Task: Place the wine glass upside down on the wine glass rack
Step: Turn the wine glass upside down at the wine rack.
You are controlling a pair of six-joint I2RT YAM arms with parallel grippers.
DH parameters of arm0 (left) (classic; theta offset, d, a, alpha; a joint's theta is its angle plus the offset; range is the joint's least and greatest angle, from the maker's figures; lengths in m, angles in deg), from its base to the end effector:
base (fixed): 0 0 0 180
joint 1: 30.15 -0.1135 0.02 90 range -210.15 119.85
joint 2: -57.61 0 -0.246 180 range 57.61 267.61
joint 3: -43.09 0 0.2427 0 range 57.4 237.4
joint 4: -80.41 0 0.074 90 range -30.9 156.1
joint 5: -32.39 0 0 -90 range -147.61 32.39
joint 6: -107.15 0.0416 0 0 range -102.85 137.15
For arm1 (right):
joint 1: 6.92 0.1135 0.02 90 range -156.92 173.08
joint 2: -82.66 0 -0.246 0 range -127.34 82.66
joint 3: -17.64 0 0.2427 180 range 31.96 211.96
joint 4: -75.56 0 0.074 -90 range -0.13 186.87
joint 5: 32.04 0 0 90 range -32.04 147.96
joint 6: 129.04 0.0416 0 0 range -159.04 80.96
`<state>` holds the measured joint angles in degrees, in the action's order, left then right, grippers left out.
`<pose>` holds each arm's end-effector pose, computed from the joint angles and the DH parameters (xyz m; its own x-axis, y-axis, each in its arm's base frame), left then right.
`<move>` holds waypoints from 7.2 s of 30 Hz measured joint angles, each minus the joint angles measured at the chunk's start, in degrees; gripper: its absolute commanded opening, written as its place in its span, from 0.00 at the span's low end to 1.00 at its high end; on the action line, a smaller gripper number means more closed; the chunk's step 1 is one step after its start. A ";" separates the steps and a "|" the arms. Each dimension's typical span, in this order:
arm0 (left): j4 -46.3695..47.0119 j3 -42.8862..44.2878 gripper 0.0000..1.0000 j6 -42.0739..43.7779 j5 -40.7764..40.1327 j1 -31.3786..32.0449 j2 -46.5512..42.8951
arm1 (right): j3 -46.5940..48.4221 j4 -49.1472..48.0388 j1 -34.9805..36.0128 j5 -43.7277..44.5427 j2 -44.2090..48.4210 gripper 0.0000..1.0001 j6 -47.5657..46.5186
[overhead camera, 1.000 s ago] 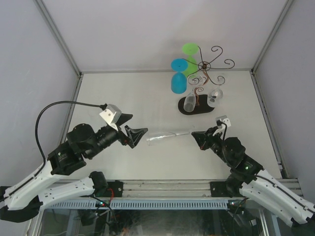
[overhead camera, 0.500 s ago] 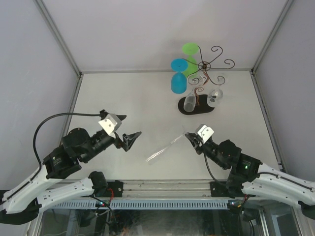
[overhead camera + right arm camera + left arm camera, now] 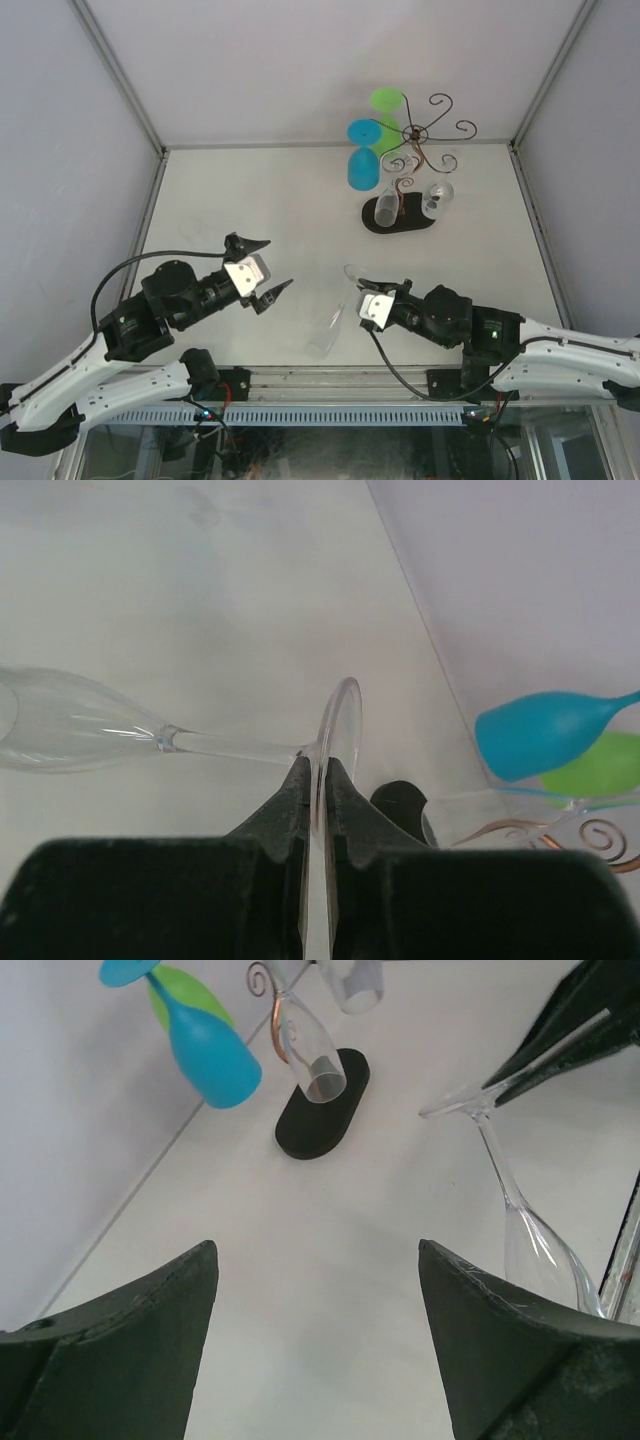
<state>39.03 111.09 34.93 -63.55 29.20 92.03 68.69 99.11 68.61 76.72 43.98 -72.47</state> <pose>0.0718 -0.1127 0.3711 0.1794 0.2929 -0.9391 0.7862 0.5312 0.3159 0.0570 0.1673 0.2972 0.4212 -0.4553 -0.7844 -0.7261 0.3490 -0.5925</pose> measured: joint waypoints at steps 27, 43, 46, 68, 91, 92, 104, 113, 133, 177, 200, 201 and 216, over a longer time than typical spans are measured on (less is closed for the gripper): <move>8.83 -2.69 0.71 16.96 8.66 12.70 8.94 | 11.80 23.63 5.03 -12.04 5.05 0.00 -13.94; 9.07 -2.49 0.51 21.44 7.65 17.33 14.95 | 14.29 24.06 5.20 -16.76 -0.61 0.00 -18.75; 9.05 -2.49 0.47 21.92 7.67 17.84 15.32 | 15.13 24.04 5.20 -17.92 -1.49 0.00 -19.08; 8.35 -2.49 0.00 24.81 7.10 20.22 16.96 | 16.61 23.80 4.04 -20.55 -4.61 0.00 -16.41; 11.63 -2.71 0.00 25.40 -6.36 20.20 16.92 | 12.61 13.18 3.54 -5.57 7.56 0.57 13.40; 12.04 -2.73 0.00 25.40 -7.26 20.06 16.92 | 11.96 13.16 3.43 -4.87 7.65 0.57 16.72; 15.15 -3.54 0.00 25.35 -9.07 15.63 14.91 | 7.23 10.03 -4.37 -8.79 -0.07 0.51 44.13; 15.65 -4.26 0.00 24.55 -6.54 12.74 14.01 | 4.48 4.09 -10.49 -14.84 -2.45 0.45 49.29; 15.37 -4.26 0.00 23.12 -3.50 11.50 13.90 | 2.62 -3.48 -14.05 -20.15 -6.78 0.00 47.74; 12.83 4.35 0.83 -10.36 -13.09 -1.01 6.97 | 7.74 5.20 -20.11 -2.19 13.81 0.00 24.61; 6.40 2.97 0.82 -16.09 -16.35 -5.66 8.85 | 26.69 -0.44 -53.77 -1.55 -2.19 0.00 1.05; 6.32 2.97 0.82 -16.31 -16.33 -5.97 8.90 | 27.06 -0.48 -59.04 -5.38 -3.63 0.00 3.52; 6.01 2.97 0.82 -17.97 -13.29 -8.76 12.39 | 20.41 -21.92 -95.51 -39.39 -24.24 0.00 34.16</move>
<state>45.04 114.06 16.96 -76.83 20.44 104.42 89.10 77.18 -26.91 37.33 19.74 -38.31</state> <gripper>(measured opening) 0.821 0.044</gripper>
